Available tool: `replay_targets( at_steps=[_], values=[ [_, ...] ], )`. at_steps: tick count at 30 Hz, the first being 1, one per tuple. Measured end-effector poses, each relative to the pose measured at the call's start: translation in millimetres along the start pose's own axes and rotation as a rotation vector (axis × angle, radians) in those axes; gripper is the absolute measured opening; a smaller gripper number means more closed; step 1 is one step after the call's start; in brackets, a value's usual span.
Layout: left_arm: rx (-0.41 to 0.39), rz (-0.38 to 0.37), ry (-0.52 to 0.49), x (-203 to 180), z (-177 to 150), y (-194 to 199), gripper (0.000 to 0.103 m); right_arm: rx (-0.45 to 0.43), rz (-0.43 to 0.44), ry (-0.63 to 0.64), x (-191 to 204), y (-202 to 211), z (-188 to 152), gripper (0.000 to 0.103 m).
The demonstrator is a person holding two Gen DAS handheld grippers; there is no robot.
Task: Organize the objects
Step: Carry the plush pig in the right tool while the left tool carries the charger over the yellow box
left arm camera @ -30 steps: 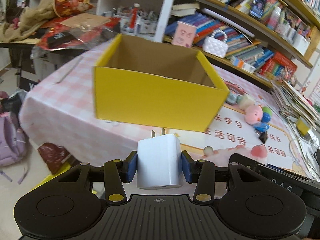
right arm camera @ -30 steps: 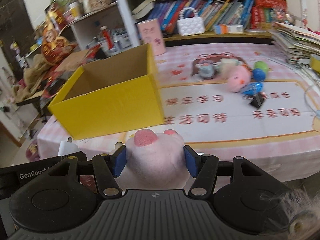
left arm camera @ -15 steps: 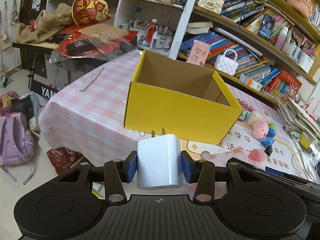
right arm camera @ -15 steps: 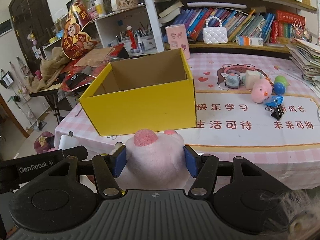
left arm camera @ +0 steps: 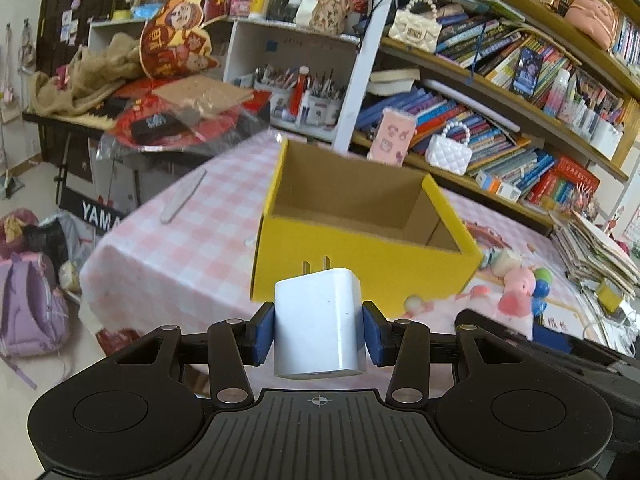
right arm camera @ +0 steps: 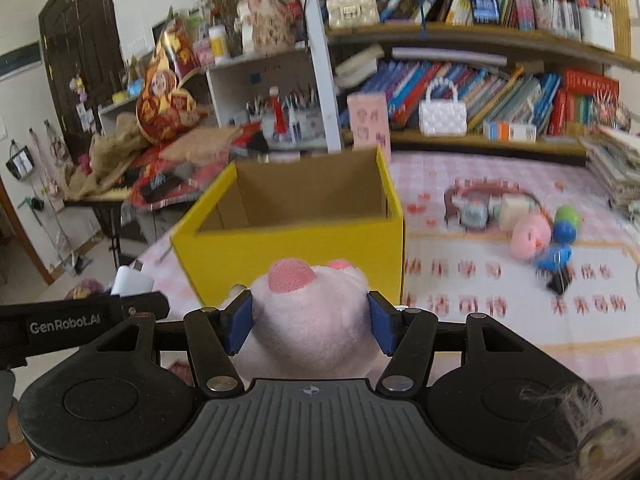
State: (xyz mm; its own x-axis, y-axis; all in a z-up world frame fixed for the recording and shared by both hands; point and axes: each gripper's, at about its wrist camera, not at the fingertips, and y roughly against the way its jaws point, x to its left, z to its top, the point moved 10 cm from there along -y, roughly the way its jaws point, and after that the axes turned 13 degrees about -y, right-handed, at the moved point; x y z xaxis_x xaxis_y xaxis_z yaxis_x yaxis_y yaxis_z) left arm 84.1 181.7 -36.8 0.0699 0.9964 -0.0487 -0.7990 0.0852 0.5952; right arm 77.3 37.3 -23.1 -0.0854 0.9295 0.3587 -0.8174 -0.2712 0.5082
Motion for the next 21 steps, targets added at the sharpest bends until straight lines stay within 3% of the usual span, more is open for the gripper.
replay_targets(
  at_steps=[6, 11, 16, 21],
  values=[
    [-0.064, 0.002, -0.015, 5.5, 40.9, -9.6, 0.043, -0.153, 0.029, 0.037, 13.8, -8.9, 54.0, 0.058],
    [-0.09, 0.018, -0.015, 9.2, 68.8, -30.3, 0.043, -0.21, 0.026, 0.056, 18.4, -38.2, 92.0, 0.058],
    [-0.071, 0.039, -0.006, 14.3, 81.0, -60.0, 0.043, -0.191, 0.021, 0.088, 17.6, -84.3, 106.3, 0.058],
    [-0.017, 0.053, -0.009, 16.3, 83.6, -97.8, 0.043, -0.093, 0.029, 0.142, 14.6, -135.8, 92.2, 0.058]
  ],
)
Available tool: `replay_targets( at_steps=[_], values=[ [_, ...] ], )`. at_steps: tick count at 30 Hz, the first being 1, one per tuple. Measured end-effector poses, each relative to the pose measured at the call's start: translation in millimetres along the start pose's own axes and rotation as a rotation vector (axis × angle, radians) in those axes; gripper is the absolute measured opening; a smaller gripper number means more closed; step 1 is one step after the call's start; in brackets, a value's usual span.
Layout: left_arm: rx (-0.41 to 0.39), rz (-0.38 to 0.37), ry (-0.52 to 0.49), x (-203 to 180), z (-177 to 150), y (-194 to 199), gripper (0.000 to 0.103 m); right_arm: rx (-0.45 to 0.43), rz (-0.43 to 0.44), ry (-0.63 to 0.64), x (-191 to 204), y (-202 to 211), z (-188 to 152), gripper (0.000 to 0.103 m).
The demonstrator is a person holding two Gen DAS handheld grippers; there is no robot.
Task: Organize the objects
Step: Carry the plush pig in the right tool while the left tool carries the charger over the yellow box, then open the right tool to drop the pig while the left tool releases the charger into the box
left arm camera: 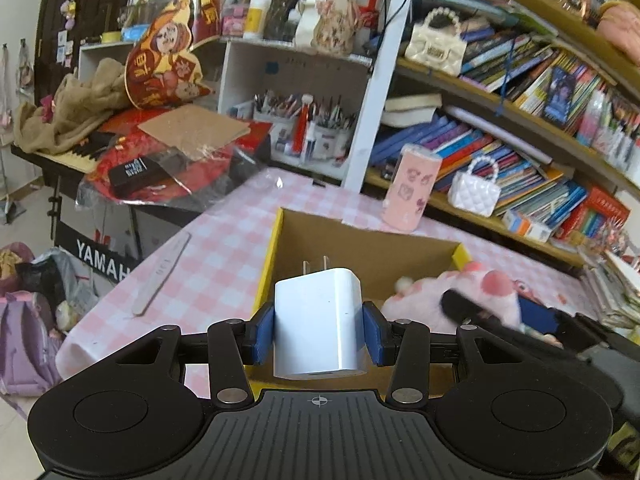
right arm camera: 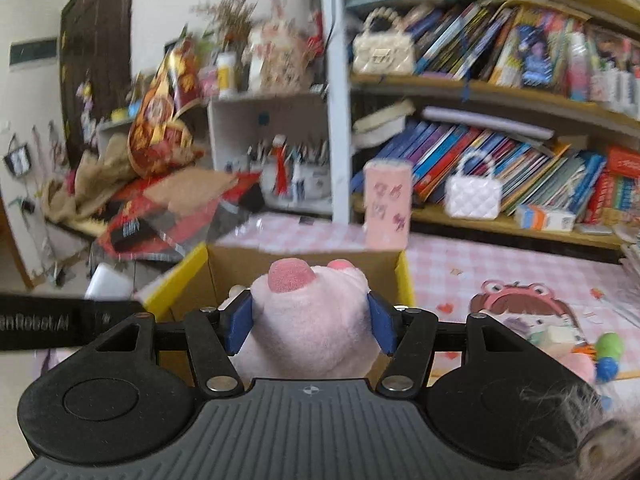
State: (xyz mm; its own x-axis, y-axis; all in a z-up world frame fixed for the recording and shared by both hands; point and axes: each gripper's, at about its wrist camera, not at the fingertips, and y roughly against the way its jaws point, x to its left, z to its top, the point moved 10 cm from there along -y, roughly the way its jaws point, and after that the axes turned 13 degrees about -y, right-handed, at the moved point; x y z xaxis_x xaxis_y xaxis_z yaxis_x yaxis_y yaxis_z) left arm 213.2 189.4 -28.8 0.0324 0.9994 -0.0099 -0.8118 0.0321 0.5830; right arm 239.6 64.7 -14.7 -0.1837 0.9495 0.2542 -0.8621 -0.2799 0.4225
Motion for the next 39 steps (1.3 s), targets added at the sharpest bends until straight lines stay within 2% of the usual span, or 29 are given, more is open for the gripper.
replay_targets(
  at_steps=[5, 11, 22, 26, 28, 29, 30, 37, 39],
  values=[
    [0.059, 0.009, -0.011, -4.6, -1.5, -36.5, 0.044, 0.1, 0.04, 0.052, -0.3, -39.4, -18.3, 0.058],
    [0.109, 0.023, -0.028, -9.9, -2.0, -70.2, 0.044, 0.192, 0.075, 0.111, -7.8, -74.6, -22.5, 0.058],
    [0.145, 0.046, -0.044, -15.6, 5.4, -106.0, 0.044, 0.272, 0.089, 0.18, -21.0, -107.1, -15.6, 0.059],
    [0.146, 0.053, -0.045, -14.7, 8.0, -110.0, 0.046, 0.269, 0.082, 0.164, -23.9, -109.0, -13.2, 0.063],
    [0.131, 0.05, -0.043, -15.2, 11.2, -108.1, 0.053, 0.25, 0.086, 0.155, -24.2, -107.7, -10.4, 0.069],
    [0.124, 0.053, -0.047, -15.6, 13.0, -106.3, 0.06, 0.24, 0.083, 0.15, -25.0, -107.8, -8.5, 0.072],
    [0.111, 0.056, -0.049, -16.1, 15.1, -103.0, 0.063, 0.233, 0.081, 0.142, -25.7, -107.1, -7.2, 0.073],
    [0.016, 0.059, -0.028, -15.2, 31.0, -69.0, 0.069, 0.175, 0.061, 0.092, -32.8, -87.9, 6.1, 0.072],
    [-0.014, 0.068, -0.021, -12.3, 34.2, -55.6, 0.074, 0.15, 0.057, 0.075, -33.8, -76.7, 11.6, 0.072]
  ],
)
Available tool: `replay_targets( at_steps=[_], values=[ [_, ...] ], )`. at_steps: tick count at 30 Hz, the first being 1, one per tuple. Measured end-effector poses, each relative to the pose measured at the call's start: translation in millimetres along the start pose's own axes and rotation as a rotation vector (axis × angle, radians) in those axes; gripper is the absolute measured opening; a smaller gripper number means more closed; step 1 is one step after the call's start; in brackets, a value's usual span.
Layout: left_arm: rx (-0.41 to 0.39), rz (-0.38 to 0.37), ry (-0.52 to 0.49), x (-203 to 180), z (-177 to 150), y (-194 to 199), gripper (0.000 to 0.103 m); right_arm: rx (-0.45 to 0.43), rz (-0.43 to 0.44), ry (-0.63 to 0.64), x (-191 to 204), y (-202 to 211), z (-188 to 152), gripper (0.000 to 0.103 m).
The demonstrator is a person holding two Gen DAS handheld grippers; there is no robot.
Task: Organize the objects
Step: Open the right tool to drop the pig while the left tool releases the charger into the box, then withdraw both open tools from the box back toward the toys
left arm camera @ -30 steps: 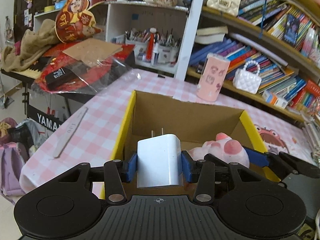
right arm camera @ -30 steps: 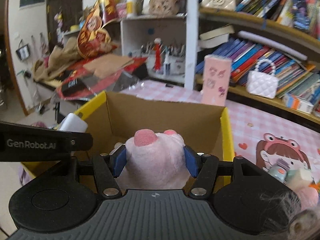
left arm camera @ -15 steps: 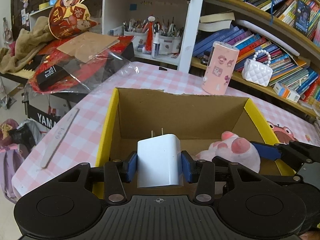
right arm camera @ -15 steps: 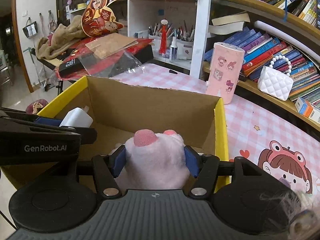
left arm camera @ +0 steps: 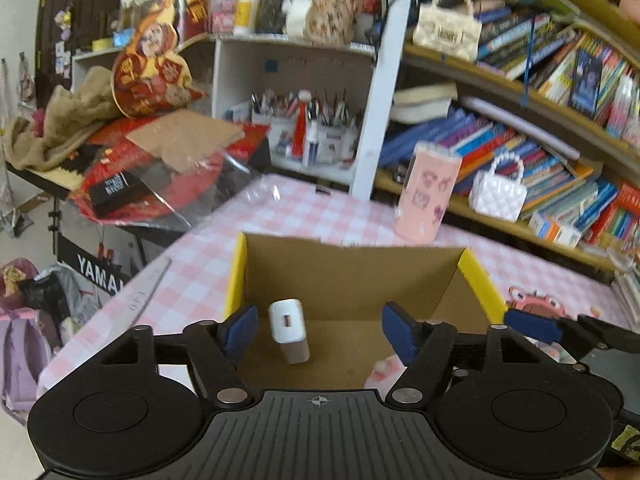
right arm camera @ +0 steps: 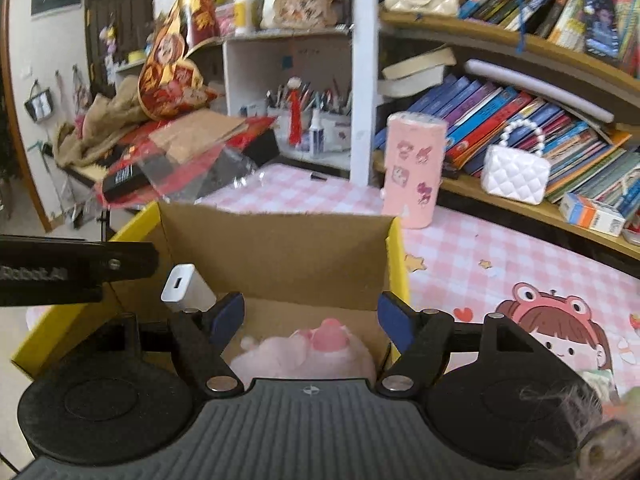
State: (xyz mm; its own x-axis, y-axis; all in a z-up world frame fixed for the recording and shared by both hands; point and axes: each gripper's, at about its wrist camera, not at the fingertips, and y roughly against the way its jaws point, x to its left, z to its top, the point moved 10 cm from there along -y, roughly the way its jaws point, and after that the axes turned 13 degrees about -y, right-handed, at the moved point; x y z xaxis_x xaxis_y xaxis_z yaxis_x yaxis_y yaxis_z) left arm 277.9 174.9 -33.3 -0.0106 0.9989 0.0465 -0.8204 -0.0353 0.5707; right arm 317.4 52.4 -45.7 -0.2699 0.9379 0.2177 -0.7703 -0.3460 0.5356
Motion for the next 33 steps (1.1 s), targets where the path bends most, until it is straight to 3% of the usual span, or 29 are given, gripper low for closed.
replay_targets(
  at_steps=[6, 12, 31, 33],
  values=[
    [-0.046, 0.019, 0.022, 10.2, -4.0, 33.8, 0.079, -0.074, -0.021, -0.032, 1.1, 43.4, 2.6, 0.073],
    [-0.033, 0.015, 0.028, 13.8, -27.6, 56.9, 0.083, -0.098, -0.053, -0.054, 3.5, 81.5, -12.5, 0.074],
    [0.127, -0.016, -0.015, 0.4, -137.4, 117.7, 0.085, 0.035, -0.18, -0.098, 9.7, 154.1, -126.6, 0.08],
    [0.138, -0.023, -0.024, -2.8, -144.0, 123.1, 0.089, 0.044, -0.186, -0.106, 10.9, 160.4, -135.1, 0.081]
  ],
)
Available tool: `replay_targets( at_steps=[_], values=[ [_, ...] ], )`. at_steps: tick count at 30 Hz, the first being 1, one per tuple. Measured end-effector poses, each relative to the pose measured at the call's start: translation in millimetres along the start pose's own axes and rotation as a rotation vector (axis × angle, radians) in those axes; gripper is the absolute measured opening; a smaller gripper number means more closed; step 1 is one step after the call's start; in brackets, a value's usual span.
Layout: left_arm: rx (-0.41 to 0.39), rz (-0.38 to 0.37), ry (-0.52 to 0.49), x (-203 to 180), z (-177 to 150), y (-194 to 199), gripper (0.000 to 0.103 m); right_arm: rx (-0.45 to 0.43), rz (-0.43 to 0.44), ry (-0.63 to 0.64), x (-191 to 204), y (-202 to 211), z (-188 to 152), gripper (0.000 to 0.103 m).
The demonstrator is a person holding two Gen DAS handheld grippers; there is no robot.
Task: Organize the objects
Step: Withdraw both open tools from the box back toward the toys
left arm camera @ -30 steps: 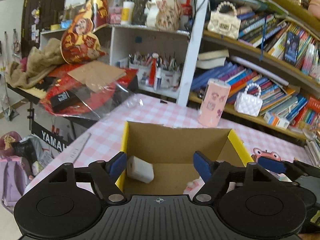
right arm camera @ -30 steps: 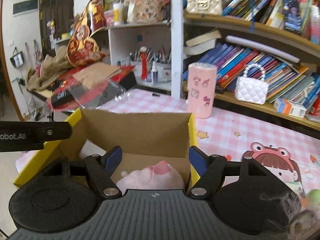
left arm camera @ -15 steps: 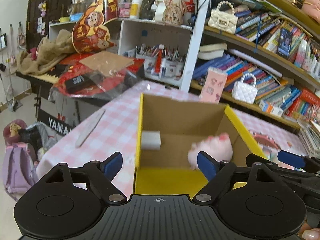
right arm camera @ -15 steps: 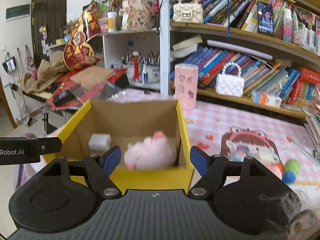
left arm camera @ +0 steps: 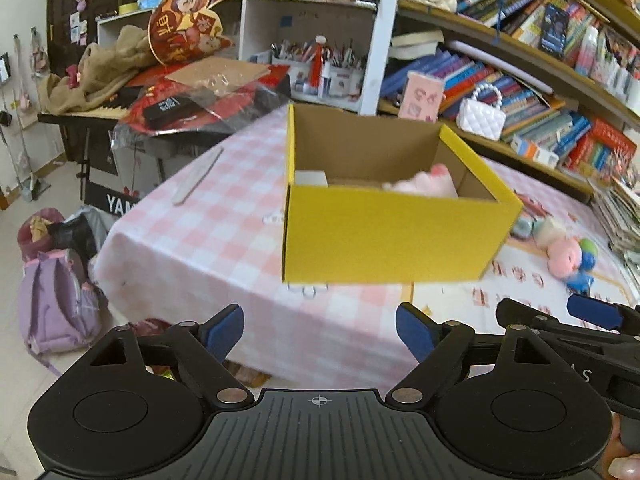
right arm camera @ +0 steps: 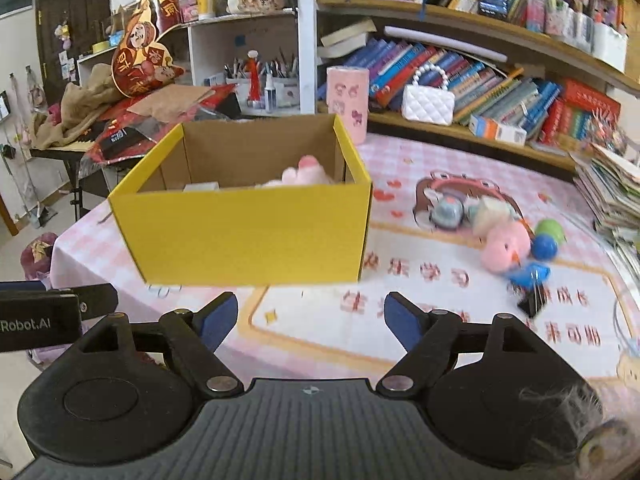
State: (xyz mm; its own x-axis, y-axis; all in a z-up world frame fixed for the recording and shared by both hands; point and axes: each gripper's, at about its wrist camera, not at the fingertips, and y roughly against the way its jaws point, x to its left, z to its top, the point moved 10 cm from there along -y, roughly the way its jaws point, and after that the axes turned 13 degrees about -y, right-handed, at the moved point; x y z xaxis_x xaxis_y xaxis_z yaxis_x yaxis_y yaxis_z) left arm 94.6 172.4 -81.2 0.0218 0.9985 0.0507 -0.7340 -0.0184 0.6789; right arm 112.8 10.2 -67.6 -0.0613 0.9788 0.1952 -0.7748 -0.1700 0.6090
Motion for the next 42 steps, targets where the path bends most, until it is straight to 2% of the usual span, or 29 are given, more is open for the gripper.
replay_targets(
  at_steps=[8, 17, 42],
  values=[
    [0.03, -0.028, -0.041, -14.5, -21.9, 12.7, 0.095, 0.024, -0.043, -0.038, -12.4, 20.4, -25.4, 0.085],
    [0.062, -0.119, -0.113, -50.3, -36.7, 15.0, 0.096, 0.031, -0.137, -0.098, -47.5, 42.2, -45.8, 0.088],
    [0.05, -0.3, -0.284, -153.6, -13.9, -1.4, 0.096, -0.007, -0.359, -0.252, -148.6, 67.4, -42.2, 0.092]
  ],
)
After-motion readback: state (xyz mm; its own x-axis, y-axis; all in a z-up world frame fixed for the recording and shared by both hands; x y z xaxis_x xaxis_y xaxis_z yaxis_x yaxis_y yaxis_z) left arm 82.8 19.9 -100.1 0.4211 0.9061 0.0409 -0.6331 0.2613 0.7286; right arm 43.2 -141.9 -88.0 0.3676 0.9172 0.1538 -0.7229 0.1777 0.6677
